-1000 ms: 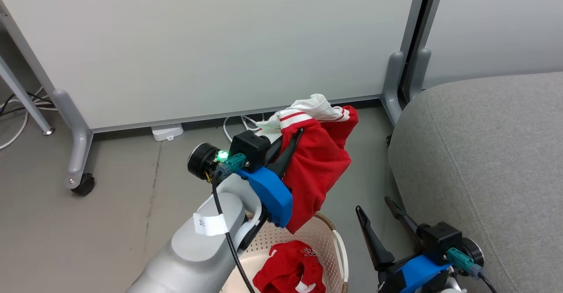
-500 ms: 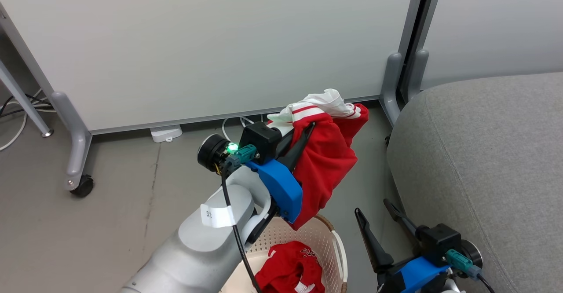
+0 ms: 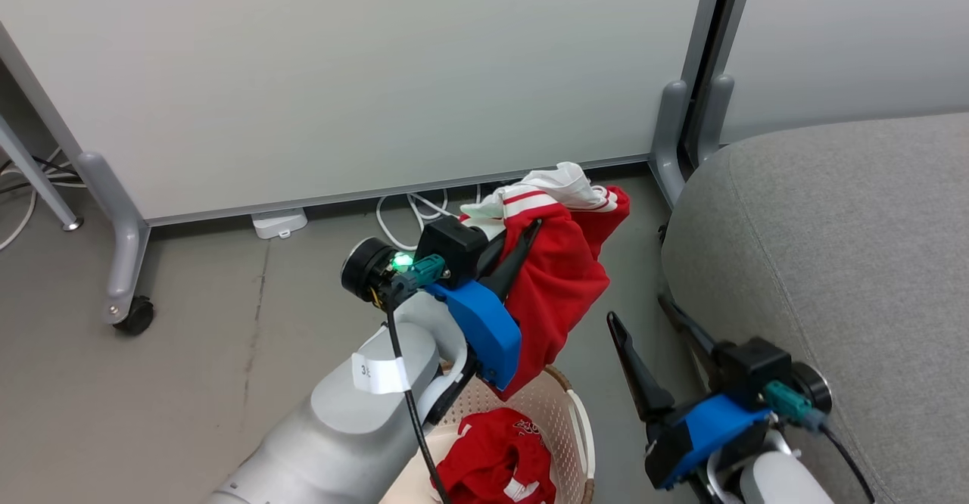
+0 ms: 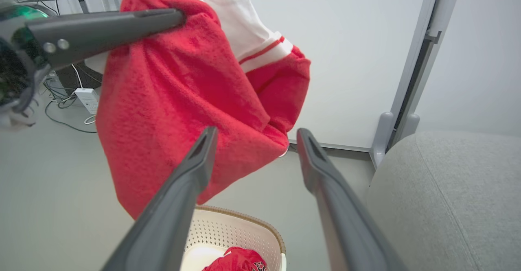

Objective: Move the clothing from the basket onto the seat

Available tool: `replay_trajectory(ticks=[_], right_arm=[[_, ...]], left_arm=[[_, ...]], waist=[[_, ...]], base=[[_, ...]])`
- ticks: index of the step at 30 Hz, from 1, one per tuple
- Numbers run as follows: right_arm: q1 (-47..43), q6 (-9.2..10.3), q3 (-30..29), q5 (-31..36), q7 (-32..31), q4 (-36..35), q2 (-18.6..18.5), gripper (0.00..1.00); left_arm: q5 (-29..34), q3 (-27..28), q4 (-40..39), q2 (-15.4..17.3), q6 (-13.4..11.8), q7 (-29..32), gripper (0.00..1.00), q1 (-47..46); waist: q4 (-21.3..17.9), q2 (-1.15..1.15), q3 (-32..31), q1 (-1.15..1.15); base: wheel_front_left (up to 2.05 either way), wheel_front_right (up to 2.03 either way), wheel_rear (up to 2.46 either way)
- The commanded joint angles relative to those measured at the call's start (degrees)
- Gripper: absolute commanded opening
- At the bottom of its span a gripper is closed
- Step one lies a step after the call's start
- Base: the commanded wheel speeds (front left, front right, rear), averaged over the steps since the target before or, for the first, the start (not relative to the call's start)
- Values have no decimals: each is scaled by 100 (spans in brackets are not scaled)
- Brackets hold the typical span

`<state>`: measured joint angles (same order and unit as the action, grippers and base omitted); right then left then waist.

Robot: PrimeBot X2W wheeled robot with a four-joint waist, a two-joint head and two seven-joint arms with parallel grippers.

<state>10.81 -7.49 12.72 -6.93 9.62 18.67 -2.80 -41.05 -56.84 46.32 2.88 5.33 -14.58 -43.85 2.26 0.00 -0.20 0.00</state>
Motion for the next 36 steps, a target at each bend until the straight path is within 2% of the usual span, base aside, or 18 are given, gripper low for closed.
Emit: replay_trajectory(ticks=[1, 7, 14, 24, 30, 36], right_arm=[[106, -1, 11, 9, -29, -37, -16, 100], [598, -1, 220, -31, -344, 8, -48, 100], [1160, -1, 643, -297, -624, 381, -463, 100], [1744, -1, 1822, -1212, -809, 796, -1161, 100], [2008, -1, 2564, -1733, -739, 952, -1416, 100], [2250, -1, 3184, -2205, -629, 1084, -1492, 100]], left_arm=[[-34, -29, 12, 1, -24, -32, 0, -81], [-116, -152, 13, 2, -15, -55, 0, -127], [-206, -355, -57, 1, 53, -67, 0, -165], [-293, -624, -188, 2, 140, -72, 0, -203], [-325, -744, -308, 0, 182, -74, 0, -179], [-376, -813, -399, -1, 211, -75, 0, -158]], waist=[[-2, 0, 8, 0], [13, 0, 73, 0], [87, 0, 121, 0], [148, 0, 102, 0], [160, 0, 55, 0], [155, 0, 17, 0]], base=[[0, 0, 0], [0, 0, 0], [0, 0, 0], [0, 0, 0], [0, 0, 0], [0, 0, 0]])
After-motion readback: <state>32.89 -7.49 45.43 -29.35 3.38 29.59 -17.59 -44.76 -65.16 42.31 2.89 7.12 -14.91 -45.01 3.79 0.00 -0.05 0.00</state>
